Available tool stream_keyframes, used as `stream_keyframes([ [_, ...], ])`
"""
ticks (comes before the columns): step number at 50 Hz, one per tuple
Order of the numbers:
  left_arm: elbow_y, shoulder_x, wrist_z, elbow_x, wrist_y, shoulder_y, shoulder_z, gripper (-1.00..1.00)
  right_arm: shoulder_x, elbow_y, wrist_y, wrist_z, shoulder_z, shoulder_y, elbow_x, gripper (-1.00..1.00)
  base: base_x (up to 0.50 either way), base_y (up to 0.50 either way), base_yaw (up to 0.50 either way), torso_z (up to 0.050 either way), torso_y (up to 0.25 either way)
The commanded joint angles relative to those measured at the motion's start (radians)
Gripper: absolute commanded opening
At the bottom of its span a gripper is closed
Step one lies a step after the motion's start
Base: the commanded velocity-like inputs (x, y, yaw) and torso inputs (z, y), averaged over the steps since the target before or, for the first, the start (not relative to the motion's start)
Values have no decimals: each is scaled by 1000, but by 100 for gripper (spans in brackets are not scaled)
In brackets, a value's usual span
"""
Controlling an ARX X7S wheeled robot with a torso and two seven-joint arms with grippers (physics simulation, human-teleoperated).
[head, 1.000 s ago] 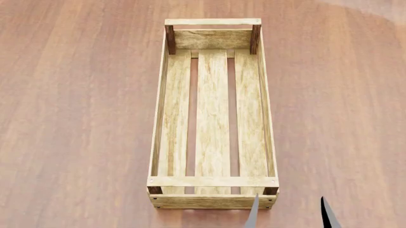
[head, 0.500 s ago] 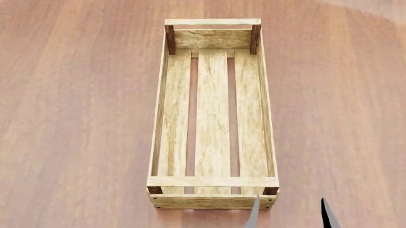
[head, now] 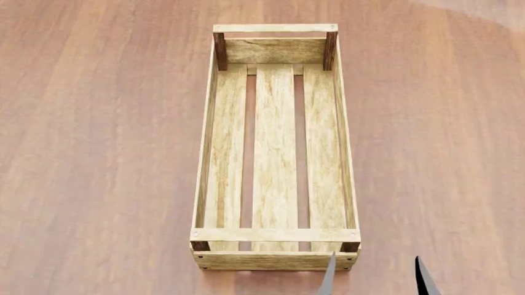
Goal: Stack the right bowl on the left bowl and place them in the tray.
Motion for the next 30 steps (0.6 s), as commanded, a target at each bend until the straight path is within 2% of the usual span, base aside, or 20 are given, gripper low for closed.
stream_keyframes([
  [1,4,19,38,29,-6,3,-19,100,-16,-9,9,-22,20,1,-17,100,0,0,0,0,0],
  [14,-58,19,104,-30,7,47,-105,100,-16,1,2,-21,14,0,-20,100,0,0,0,0,0],
  [30,-80,27,156,-50,18,65,-135,100,-14,5,2,-18,11,-1,-19,100,0,0,0,0,0],
])
